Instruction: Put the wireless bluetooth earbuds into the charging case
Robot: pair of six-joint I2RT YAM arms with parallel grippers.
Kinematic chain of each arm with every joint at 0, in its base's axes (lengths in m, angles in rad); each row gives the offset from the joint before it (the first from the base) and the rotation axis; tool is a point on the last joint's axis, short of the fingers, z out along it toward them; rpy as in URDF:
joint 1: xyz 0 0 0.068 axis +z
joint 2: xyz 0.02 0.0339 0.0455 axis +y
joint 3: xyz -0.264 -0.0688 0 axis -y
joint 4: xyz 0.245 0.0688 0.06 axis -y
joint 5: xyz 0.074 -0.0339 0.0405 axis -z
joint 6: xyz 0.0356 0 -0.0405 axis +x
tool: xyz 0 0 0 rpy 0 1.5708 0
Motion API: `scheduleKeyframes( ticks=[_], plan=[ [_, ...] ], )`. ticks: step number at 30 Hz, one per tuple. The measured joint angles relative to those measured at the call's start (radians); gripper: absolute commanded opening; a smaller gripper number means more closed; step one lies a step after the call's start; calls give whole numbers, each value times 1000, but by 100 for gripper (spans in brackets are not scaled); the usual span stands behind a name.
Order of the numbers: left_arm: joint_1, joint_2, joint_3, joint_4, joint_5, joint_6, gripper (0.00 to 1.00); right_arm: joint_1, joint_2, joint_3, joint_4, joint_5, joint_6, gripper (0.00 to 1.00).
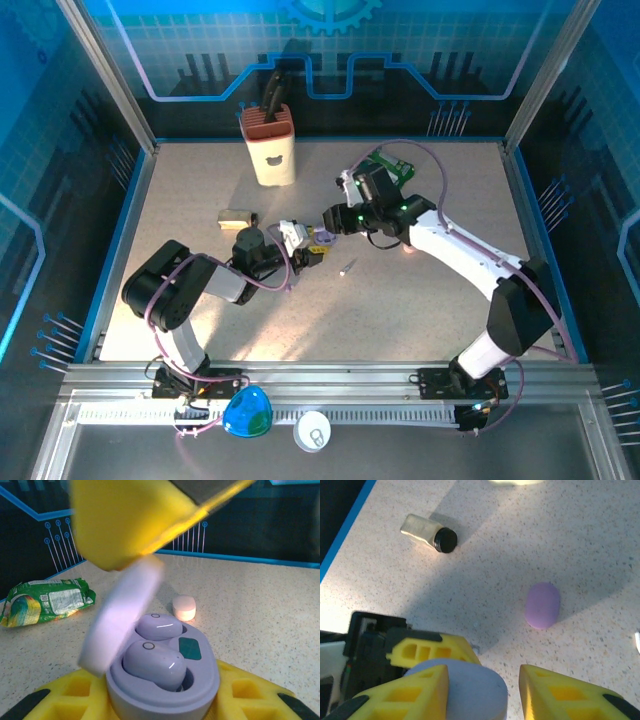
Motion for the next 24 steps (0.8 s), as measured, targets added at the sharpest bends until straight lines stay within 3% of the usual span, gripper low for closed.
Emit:
scheduleKeyframes(
  ticks=[5,10,15,20,24],
  plan=[
    [0,0,0,36,-3,-44,29,-18,-83,-77,-4,-32,39,60],
    [0,-6,0,64,7,-100,29,-95,-175,-182,103,-192,150,70],
    [0,-31,16,72,37,-148,29,-164,-182,-304,282,-389,310,69],
    [-3,-50,34,87,62,-182,29,-166,-151,-349,419,-523,425,66],
    [-7,-56,34,93,81,-199,29,-166,-117,-377,558,-605,518,57]
  ],
)
